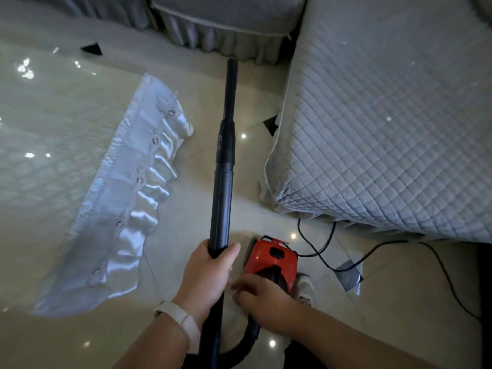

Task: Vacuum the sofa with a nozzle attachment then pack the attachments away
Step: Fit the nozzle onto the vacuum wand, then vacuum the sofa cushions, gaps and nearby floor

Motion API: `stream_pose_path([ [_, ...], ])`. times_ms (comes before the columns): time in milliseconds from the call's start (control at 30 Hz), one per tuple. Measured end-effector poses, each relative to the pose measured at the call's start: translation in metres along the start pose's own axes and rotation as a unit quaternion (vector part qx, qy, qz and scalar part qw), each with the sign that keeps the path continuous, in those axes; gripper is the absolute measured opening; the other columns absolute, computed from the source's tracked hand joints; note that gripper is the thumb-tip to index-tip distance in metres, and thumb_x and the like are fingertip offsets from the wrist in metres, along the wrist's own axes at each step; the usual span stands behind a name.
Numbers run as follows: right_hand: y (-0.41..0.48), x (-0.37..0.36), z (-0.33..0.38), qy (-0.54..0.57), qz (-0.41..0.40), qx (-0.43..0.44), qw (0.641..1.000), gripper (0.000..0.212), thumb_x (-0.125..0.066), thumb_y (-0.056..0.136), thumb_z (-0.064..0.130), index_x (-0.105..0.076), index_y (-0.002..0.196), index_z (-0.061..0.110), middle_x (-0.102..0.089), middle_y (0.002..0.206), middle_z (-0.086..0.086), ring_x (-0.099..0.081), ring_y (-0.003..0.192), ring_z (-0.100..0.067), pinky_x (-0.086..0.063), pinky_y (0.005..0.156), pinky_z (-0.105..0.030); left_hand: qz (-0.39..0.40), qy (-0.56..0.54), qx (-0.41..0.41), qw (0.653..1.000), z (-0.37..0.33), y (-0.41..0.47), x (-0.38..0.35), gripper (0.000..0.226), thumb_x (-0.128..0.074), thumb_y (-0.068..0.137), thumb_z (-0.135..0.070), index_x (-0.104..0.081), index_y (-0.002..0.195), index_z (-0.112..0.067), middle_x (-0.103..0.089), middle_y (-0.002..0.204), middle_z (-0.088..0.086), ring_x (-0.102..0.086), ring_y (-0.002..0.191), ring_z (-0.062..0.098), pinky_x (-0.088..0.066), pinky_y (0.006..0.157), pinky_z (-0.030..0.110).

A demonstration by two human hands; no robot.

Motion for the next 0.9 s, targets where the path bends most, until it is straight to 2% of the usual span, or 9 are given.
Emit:
stream_pose_path([
  [67, -0.02, -0.016, 0.02, 0.028, 0.017, 0.016, 0.999, 0.039, -0.056, 0.081, 0.035, -0.067, 0.117, 0.024, -0.069, 0.112, 0.0, -0.064, 0.106, -0.013, -0.049, 0.099, -0.032, 0.015, -0.028, -0.017, 0.999, -0.019, -0.015, 0.008, 0.028, -0.069, 0.089, -0.033, -0.059, 0.082, -0.007, -0.057, 0.052, 0.001, -0.054, 0.044, 0.012, -0.042, 0.044, 0.017],
  [133, -0.04, -0.031, 0.033, 0.063, 0.036, 0.032, 0.997, 0.047, -0.057, 0.071, 0.04, -0.067, 0.114, 0.023, -0.07, 0.109, -0.001, -0.064, 0.106, -0.014, -0.048, 0.1, -0.037, 0.036, -0.042, -0.037, 0.998, -0.037, -0.03, 0.014, 0.027, -0.068, 0.089, -0.03, -0.057, 0.078, -0.008, -0.054, 0.048, 0.0, -0.052, 0.043, 0.013, -0.042, 0.044, 0.016],
  [267, -0.079, -0.053, 0.047, 0.094, 0.002, 0.068, 0.993, 0.037, -0.071, 0.074, 0.041, -0.065, 0.106, 0.026, -0.071, 0.101, 0.003, -0.067, 0.102, -0.016, -0.051, 0.101, -0.045, 0.094, -0.059, -0.076, 0.991, -0.074, -0.06, 0.019, 0.029, -0.065, 0.091, -0.028, -0.053, 0.074, -0.009, -0.052, 0.046, -0.001, -0.049, 0.043, 0.012, -0.042, 0.046, 0.017],
  [400, -0.134, -0.053, 0.05, 0.2, -0.103, 0.072, 0.972, 0.023, -0.073, 0.074, 0.031, -0.064, 0.091, 0.016, -0.07, 0.08, -0.002, -0.066, 0.076, -0.013, -0.056, 0.085, -0.038, 0.129, -0.079, -0.09, 0.984, -0.113, -0.094, 0.005, 0.029, -0.063, 0.093, -0.025, -0.052, 0.074, -0.006, -0.051, 0.046, 0.002, -0.047, 0.041, 0.012, -0.043, 0.044, 0.016],
  [467, -0.162, -0.045, 0.044, 0.254, -0.139, 0.069, 0.955, 0.037, -0.07, 0.073, 0.027, -0.061, 0.1, 0.002, -0.069, 0.075, -0.009, -0.066, 0.07, -0.018, -0.056, 0.075, -0.035, 0.149, -0.096, -0.089, 0.98, -0.13, -0.114, -0.012, 0.028, -0.064, 0.093, -0.024, -0.051, 0.075, -0.007, -0.05, 0.05, 0.005, -0.046, 0.041, 0.016, -0.042, 0.043, 0.02],
  [533, -0.189, -0.033, 0.034, 0.295, -0.174, 0.064, 0.937, 0.048, -0.07, 0.071, 0.026, -0.06, 0.108, -0.003, -0.066, 0.075, -0.011, -0.065, 0.067, -0.022, -0.057, 0.071, -0.037, 0.172, -0.099, -0.09, 0.976, -0.145, -0.135, -0.033, 0.027, -0.064, 0.093, -0.024, -0.051, 0.077, -0.007, -0.049, 0.053, 0.007, -0.046, 0.041, 0.017, -0.04, 0.042, 0.019],
  [633, -0.229, -0.008, 0.015, 0.316, -0.211, 0.061, 0.923, 0.049, -0.069, 0.069, 0.032, -0.063, 0.109, 0.004, -0.064, 0.078, -0.01, -0.063, 0.067, -0.019, -0.054, 0.064, -0.032, 0.21, -0.115, -0.084, 0.967, -0.165, -0.168, -0.073, 0.022, -0.064, 0.094, -0.022, -0.053, 0.082, -0.006, -0.05, 0.058, 0.008, -0.046, 0.042, 0.016, -0.04, 0.042, 0.021],
  [767, -0.282, 0.033, -0.022, 0.313, -0.261, 0.058, 0.911, 0.044, -0.066, 0.067, 0.038, -0.064, 0.106, 0.016, -0.064, 0.068, 0.002, -0.061, 0.058, -0.014, -0.051, 0.059, -0.031, 0.234, -0.138, -0.051, 0.961, -0.183, -0.205, -0.138, 0.019, -0.067, 0.093, -0.024, -0.056, 0.086, -0.01, -0.053, 0.061, 0.004, -0.051, 0.046, 0.016, -0.043, 0.045, 0.026],
  [900, -0.334, 0.08, -0.07, 0.316, -0.287, 0.061, 0.902, 0.022, -0.067, 0.08, 0.028, -0.063, 0.102, 0.024, -0.06, 0.062, 0.006, -0.057, 0.051, -0.01, -0.048, 0.054, -0.028, 0.251, -0.146, -0.004, 0.957, -0.196, -0.241, -0.212, 0.02, -0.064, 0.095, -0.026, -0.054, 0.084, -0.012, -0.055, 0.06, 0.002, -0.054, 0.049, 0.017, -0.046, 0.055, 0.029],
])
Point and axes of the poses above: each hand's wrist, its own y-axis towards the middle knuckle, its own x-axis out of the back of the hand, z = x × y, the point moved 2 cm from there along y, towards the middle knuckle
